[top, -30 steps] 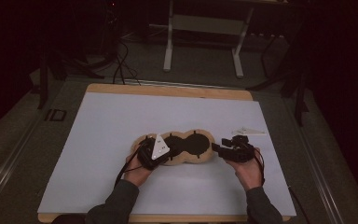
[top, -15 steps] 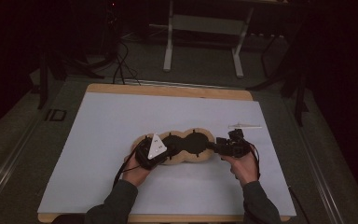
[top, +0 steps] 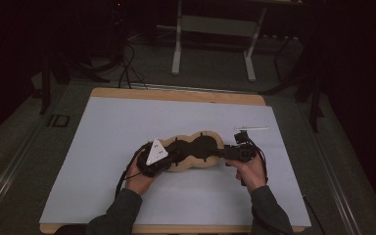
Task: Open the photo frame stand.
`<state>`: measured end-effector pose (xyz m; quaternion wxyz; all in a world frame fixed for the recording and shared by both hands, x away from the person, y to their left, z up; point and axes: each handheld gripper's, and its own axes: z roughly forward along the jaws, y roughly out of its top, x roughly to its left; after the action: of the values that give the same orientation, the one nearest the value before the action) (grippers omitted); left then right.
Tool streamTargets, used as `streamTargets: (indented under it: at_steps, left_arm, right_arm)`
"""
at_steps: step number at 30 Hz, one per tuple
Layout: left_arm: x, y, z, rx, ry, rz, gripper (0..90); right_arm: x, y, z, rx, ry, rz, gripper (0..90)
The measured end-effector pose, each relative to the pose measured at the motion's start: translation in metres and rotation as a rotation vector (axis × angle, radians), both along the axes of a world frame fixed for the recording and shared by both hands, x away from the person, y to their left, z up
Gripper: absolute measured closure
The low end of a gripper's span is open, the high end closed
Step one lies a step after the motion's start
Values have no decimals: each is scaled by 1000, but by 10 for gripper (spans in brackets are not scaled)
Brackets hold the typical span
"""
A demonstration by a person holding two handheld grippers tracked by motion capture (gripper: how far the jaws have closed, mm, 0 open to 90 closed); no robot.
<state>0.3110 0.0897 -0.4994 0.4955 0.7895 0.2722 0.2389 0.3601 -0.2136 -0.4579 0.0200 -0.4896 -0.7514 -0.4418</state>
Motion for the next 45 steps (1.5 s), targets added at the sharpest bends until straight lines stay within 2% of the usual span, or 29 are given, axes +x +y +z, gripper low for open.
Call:
streamTargets:
  at_steps: [4,8,9,11,14,16,21,24,27,28,32,37,39,40,45]
  left_arm:
    - [-1,5,1,-35,21,-4,690]
    - [-2,5,2,-10,51,-4,600]
    - [-4,4,3,18,56,8,600]
    - [-5,4,4,31,71,13,572]
    - [-5,7,5,23,94,13,538]
    - [-5,7,5,35,118,15,515]
    - [-8,10,4,22,124,17,498]
    - [-12,12,4,16,143,32,486]
    - [-12,13,5,17,154,22,440]
    - [-15,14,3,65,197,-3,415]
    - [-19,24,1,44,250,-35,420]
    - [-23,36,-1,68,286,-55,418]
    - [-23,36,-1,68,286,-55,418]
    - [-27,45,1,86,281,-51,420]
    - [-29,71,6,35,274,-9,426]
  right_arm:
    - [-1,-3,4,59,8,1,423]
    - [-2,-2,6,51,-2,7,450]
    - [-2,-2,6,43,-7,11,454]
    - [-3,-1,5,41,-14,17,473]
    - [-4,-3,5,73,-15,16,501]
    - [-4,-4,7,83,-15,19,521]
    - [-5,-3,10,106,-20,30,551]
    - [-6,-2,12,109,-30,40,572]
    - [-6,-2,12,112,-32,46,579]
    - [-6,-2,12,99,-37,45,596]
    - [-8,-3,11,91,-51,54,607]
    - [-10,-2,13,82,-65,64,612]
    - [-10,-2,14,80,-68,66,612]
    - [-11,-2,14,73,-76,71,612]
    - [-13,-2,13,59,-91,80,612]
